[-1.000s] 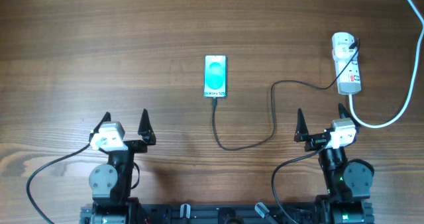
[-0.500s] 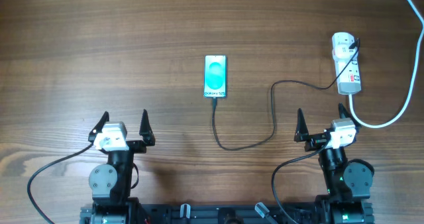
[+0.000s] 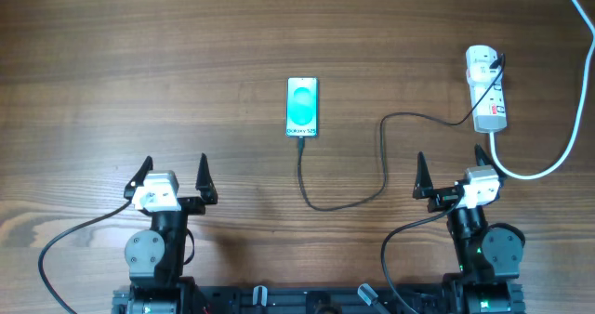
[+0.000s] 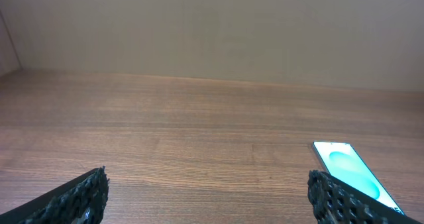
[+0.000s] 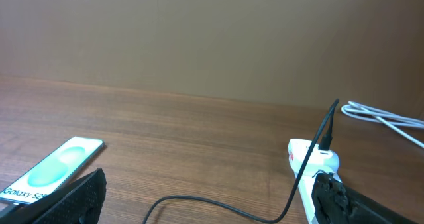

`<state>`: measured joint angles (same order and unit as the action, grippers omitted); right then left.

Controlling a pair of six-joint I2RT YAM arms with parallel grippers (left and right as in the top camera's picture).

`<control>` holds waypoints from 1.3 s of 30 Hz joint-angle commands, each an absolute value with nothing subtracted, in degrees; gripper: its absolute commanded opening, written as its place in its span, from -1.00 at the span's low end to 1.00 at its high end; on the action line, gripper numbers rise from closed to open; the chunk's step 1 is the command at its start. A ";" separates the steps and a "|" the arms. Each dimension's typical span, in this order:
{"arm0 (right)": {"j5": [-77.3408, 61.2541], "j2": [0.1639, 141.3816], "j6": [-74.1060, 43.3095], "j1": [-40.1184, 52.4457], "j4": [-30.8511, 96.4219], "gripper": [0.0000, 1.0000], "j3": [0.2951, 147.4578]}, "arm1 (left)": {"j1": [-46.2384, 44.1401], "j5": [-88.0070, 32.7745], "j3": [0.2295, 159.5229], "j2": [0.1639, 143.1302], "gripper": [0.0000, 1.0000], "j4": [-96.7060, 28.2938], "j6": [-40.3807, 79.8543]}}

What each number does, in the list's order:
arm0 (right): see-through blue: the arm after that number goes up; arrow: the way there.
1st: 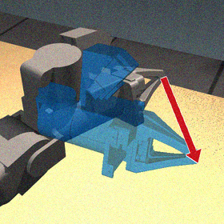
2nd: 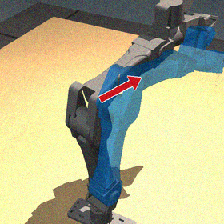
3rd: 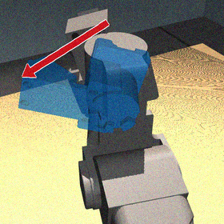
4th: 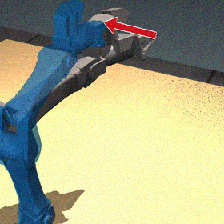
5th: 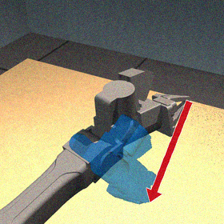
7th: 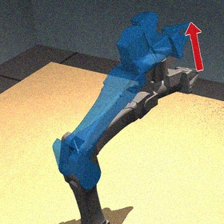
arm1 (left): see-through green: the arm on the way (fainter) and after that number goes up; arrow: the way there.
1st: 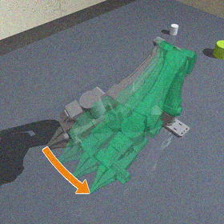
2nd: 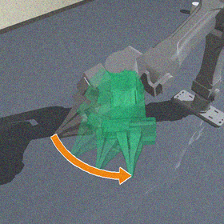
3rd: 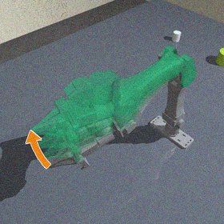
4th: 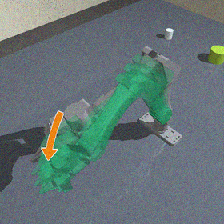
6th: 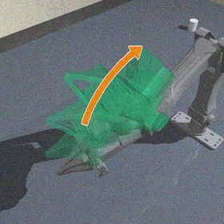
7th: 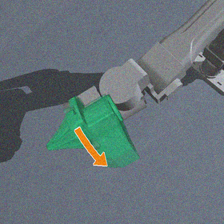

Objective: Plug charger to phone and switch on socket

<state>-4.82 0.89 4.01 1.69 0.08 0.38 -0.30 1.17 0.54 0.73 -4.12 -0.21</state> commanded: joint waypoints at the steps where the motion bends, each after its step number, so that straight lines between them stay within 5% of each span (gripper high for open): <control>1: -3.88 0.21 4.49 1.48 -0.01 0.99 0.30 | 0.12 0.93 0.32 0.14 1.00 -4.40 -1.37; 39: -3.88 0.21 4.49 1.48 -0.01 1.00 0.30 | 0.12 0.71 0.32 0.16 1.00 -4.23 -3.01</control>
<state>-4.82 0.89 4.01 1.72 0.08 0.38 -0.30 0.99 0.54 0.73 -4.12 -1.93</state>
